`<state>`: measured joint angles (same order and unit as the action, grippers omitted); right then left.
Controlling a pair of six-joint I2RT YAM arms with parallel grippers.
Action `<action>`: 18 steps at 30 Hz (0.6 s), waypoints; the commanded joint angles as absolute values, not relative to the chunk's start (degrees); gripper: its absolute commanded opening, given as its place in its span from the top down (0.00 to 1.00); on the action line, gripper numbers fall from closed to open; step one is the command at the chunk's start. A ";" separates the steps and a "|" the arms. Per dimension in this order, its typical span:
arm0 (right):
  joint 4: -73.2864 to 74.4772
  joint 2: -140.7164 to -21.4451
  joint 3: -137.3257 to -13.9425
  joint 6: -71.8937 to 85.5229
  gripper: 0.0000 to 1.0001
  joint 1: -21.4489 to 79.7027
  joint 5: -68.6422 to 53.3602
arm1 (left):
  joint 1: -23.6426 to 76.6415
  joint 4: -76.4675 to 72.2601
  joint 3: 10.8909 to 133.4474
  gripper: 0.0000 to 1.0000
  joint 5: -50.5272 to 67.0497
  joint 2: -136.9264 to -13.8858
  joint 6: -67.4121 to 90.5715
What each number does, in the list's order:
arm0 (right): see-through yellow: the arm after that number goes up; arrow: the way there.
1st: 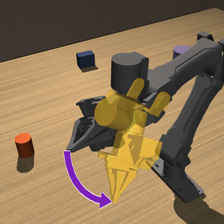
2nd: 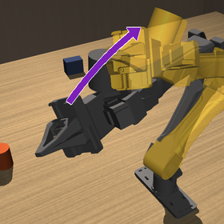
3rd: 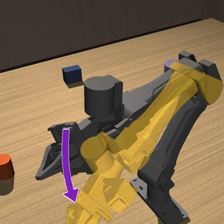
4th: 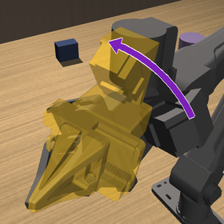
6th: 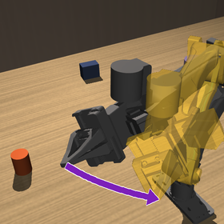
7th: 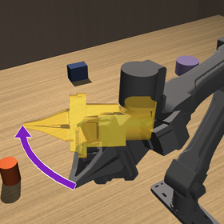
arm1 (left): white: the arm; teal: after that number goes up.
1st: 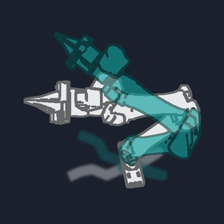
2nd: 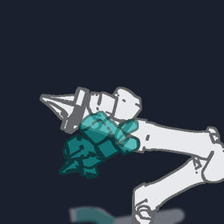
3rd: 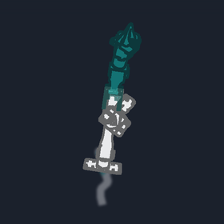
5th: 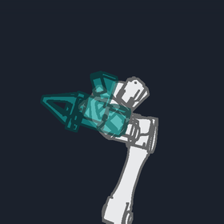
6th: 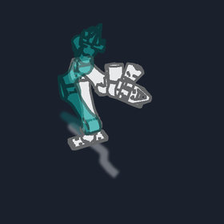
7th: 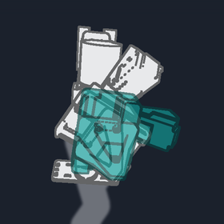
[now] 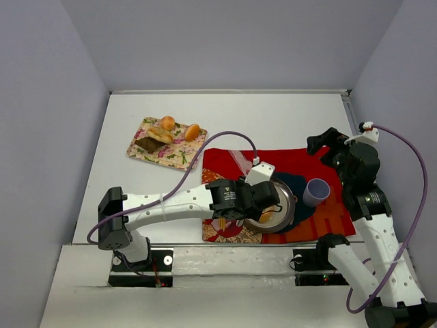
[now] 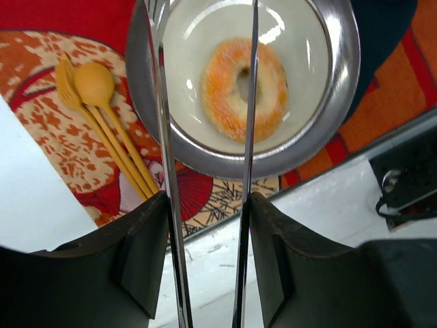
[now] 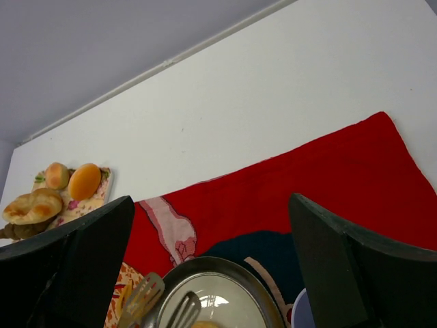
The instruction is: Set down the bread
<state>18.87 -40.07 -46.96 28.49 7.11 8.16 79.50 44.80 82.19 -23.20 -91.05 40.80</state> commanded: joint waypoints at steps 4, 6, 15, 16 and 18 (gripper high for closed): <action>17.49 -38.85 -47.20 28.04 0.00 7.21 8.35 | 67.00 33.43 86.23 0.47 -30.69 -89.91 32.89; 17.49 -39.29 -47.37 28.21 0.00 7.21 8.17 | 62.43 27.61 86.74 0.48 -29.97 -91.05 28.05; 17.49 -40.43 -47.55 28.56 0.00 7.21 10.63 | 41.94 12.74 104.83 0.43 -27.61 -109.57 13.72; 17.49 -40.26 -47.37 28.65 0.00 7.21 10.90 | 40.79 13.01 110.60 0.44 -27.08 -114.82 13.19; 17.49 -40.17 -47.29 28.65 0.00 7.21 12.12 | 38.59 12.83 118.95 0.47 -25.76 -122.56 10.12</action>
<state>18.94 -40.86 -46.96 28.53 7.11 8.99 42.19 18.20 105.69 -27.59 -111.50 17.96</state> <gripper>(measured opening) 0.996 0.550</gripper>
